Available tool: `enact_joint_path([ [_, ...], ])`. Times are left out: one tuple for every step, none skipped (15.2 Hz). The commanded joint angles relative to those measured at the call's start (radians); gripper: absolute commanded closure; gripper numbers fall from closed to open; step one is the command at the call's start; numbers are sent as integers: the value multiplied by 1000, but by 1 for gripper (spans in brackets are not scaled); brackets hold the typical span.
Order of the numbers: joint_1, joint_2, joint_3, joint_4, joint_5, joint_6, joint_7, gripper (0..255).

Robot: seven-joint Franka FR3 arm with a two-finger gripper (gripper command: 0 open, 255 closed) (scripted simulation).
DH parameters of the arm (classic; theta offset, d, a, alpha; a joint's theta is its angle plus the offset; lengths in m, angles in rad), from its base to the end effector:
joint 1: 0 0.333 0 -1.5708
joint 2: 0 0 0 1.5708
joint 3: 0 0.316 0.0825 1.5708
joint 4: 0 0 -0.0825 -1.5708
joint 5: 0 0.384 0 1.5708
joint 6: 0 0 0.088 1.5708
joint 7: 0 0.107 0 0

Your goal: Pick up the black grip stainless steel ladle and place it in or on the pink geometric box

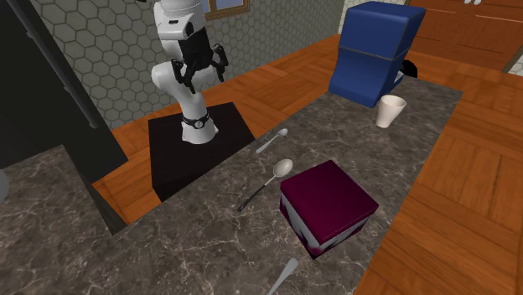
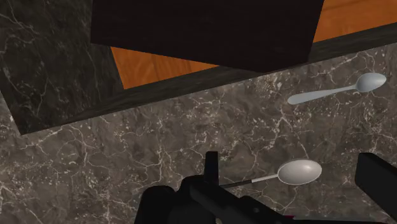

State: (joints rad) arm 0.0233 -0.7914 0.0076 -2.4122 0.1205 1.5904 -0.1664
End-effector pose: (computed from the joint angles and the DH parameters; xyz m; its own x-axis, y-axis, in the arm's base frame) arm 0.3051 0.0227 0.5681 0.9817 0.1902 -0.0111 0.1876 -0.9751 -0.1182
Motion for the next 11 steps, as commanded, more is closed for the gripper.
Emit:
enact_joint_path([
  [0,0,0,0,0,0,0,0],
  [-8,0,23,-27,18,33,52,0],
  [-16,3,47,-52,36,67,104,0],
  [-24,8,71,-75,55,101,156,0],
  [-31,15,96,-96,73,136,207,0],
  [-38,26,121,-116,91,172,258,0],
  [-46,38,147,-133,109,209,308,0],
  [-53,53,173,-149,127,247,359,0],
  [-61,71,199,-162,144,285,409,0],
  [-68,92,225,-173,160,324,460,0],
  [-76,115,251,-183,174,364,510,0],
])
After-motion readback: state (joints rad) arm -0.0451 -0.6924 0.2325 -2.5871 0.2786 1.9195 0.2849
